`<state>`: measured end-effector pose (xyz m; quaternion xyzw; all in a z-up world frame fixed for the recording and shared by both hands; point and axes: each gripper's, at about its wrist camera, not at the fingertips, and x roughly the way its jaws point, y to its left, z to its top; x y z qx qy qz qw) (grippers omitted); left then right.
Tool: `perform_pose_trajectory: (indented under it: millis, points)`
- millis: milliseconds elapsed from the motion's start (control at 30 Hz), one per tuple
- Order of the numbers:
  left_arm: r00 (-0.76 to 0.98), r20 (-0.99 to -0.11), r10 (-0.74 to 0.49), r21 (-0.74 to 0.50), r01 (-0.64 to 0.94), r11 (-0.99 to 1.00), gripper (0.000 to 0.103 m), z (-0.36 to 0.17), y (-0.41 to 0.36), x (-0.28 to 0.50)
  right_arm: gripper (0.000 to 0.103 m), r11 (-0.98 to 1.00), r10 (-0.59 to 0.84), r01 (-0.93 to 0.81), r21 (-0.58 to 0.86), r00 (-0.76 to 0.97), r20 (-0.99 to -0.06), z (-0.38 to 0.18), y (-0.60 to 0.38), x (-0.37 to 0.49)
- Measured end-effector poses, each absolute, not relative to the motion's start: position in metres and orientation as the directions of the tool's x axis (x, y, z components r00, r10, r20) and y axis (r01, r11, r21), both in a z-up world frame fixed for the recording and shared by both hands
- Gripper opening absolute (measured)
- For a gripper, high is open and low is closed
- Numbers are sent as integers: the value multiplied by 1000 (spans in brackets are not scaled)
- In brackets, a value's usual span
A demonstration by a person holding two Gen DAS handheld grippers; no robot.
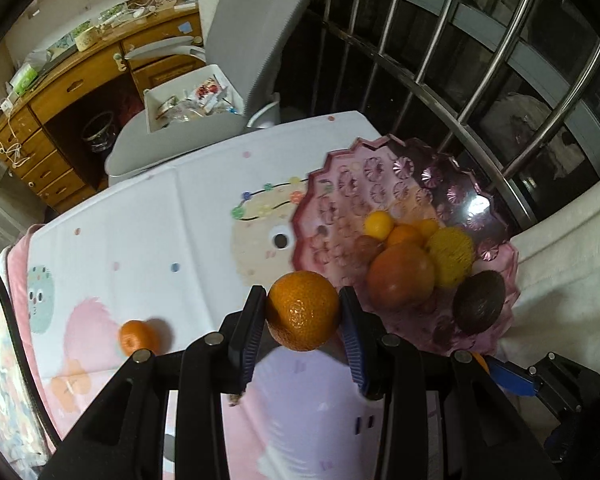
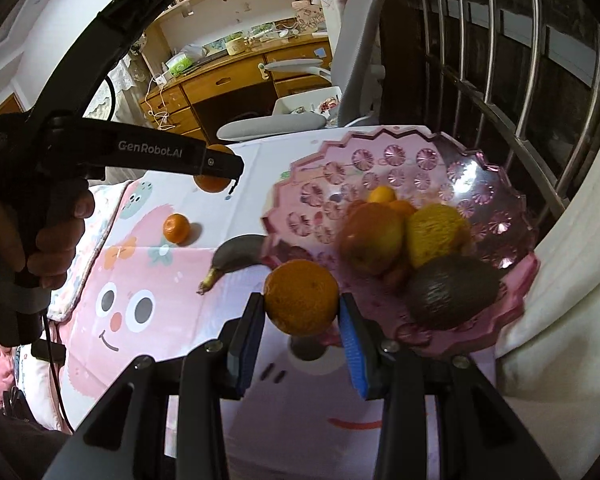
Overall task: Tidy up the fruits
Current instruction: 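Carry both oranges to the pink bowl and release them, then withdraw both tools and move the left tool toward the last orange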
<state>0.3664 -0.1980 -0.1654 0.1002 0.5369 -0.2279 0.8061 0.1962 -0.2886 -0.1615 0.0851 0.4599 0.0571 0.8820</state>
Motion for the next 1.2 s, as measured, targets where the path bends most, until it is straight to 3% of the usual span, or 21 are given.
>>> perform_pose_trajectory:
  millis: [533,600,633,700,833,967,1200]
  points:
    - [242,-926,-291,-135,507,851,36,-188,-242,360,40,965,227,-9,261,525,-820,-179,-322,207]
    - [244,-921,-304,-143,513,846,38,-184,-240,359,40,962,234,0,273,519,-822,-180,-325,208]
    - [250,-918,-309,-145,514,845,45,-181,-239,358,41,961,235,1,276,519,-822,-181,-325,208]
    - [258,-914,-314,-148,510,847,52,-176,-235,357,50,962,233,4,274,515,-825,-180,-324,208]
    - [280,-908,-310,-140,496,857,52,-166,-223,353,53,961,236,2,278,521,-820,-175,-320,207]
    - [297,-904,-307,-142,470,871,60,-157,-202,346,54,960,241,-5,278,518,-821,-170,-311,205]
    - [297,-907,-297,-147,438,887,61,-152,-162,329,54,954,245,31,298,492,-836,-166,-294,198]
